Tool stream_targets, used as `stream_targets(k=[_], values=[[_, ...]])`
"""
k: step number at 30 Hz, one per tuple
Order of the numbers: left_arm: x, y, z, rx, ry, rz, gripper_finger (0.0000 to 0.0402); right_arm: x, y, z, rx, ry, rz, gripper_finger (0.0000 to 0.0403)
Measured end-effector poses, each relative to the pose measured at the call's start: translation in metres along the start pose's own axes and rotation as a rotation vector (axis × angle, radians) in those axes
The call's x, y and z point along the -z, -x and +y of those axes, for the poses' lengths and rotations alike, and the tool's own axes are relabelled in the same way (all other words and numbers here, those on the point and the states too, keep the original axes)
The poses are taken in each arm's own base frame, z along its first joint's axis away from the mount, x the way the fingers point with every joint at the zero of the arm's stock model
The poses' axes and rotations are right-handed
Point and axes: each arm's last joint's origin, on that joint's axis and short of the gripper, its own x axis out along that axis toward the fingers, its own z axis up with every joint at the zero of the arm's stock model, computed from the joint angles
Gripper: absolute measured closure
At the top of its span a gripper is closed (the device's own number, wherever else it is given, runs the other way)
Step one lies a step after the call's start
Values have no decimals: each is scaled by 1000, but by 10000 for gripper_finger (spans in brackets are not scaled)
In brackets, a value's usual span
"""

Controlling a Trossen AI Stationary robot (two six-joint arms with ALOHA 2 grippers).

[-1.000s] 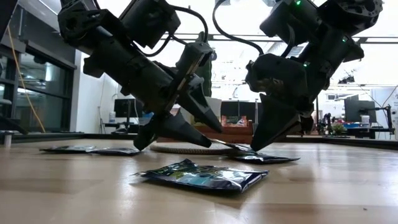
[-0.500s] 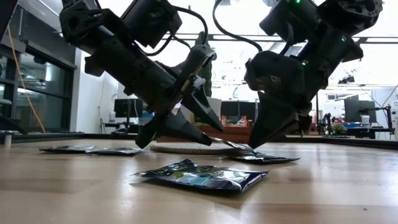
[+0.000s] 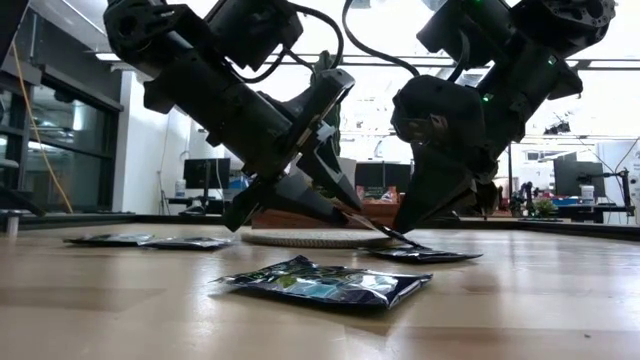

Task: Pick & Place Tea
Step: Put the purple tea bag into the left section of the wooden organizer

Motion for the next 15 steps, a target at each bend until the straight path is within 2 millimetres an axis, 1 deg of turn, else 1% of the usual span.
stream_targets(k=[3,7,8,15], values=[[0,0,0,-1,0,0,331,0,0,0,-1,-1,-1,403],[0,0,1,-21,-3,-11,389,0,0,0,-1,-1,-1,403],[0,0,2,-23,-3,-14,395,0,0,0,-1,-2,-1,403],[0,0,2,-30,-10,-25,399,0,0,1,-6,-3,4,403]])
